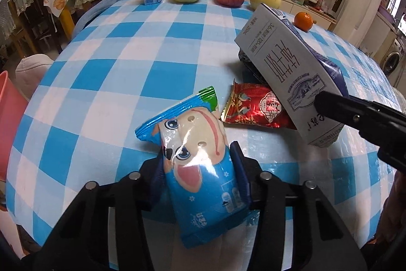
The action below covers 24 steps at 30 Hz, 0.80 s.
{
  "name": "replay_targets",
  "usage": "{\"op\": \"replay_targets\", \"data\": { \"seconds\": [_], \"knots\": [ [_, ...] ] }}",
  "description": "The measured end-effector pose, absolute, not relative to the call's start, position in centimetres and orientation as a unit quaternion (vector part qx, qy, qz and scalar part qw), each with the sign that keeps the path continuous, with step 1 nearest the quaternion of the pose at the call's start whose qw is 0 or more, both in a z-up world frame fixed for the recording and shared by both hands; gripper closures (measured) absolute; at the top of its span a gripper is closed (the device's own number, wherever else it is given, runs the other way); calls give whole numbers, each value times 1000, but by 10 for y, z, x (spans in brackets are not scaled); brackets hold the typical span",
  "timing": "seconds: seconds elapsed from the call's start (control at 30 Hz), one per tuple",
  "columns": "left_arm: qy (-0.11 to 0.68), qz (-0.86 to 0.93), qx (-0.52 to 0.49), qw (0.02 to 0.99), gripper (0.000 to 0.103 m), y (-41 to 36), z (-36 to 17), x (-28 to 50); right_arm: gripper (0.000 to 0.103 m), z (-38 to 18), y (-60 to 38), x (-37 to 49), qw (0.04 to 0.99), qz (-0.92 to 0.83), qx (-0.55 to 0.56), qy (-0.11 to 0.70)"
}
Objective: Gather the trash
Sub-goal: 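Grasp the white milk carton with the right tool while the left tool grasps the blue cartoon packet, then lift the carton and cartoon packet off the table with both tools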
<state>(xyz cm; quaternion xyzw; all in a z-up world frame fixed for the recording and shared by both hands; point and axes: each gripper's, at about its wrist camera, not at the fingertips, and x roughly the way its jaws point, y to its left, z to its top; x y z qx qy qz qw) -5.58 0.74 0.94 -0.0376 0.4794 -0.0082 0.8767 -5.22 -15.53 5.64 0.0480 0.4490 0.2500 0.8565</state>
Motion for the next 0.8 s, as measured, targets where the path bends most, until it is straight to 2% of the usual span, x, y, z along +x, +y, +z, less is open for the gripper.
{"op": "replay_targets", "data": {
  "seconds": [0.13,0.3,0.47,0.53,0.6,0.8],
  "knots": [
    [472,-21,-46,880,60,12,10,-58,70,52,-155,-50,860,238,43,449],
    [462,-33,-62,884,63,22,10,-60,55,46,-150,-43,866,224,36,446],
    [446,-39,-88,890,64,40,13,-60,45,45,-154,-34,873,212,56,437],
    [439,-38,-93,893,64,49,14,-60,39,43,-157,-31,871,211,70,438],
    [432,-39,-102,895,64,57,15,-59,26,39,-159,-26,870,195,78,445],
    [411,-37,-121,903,64,80,19,-55,16,37,-166,-19,895,110,28,432]
  ]
}}
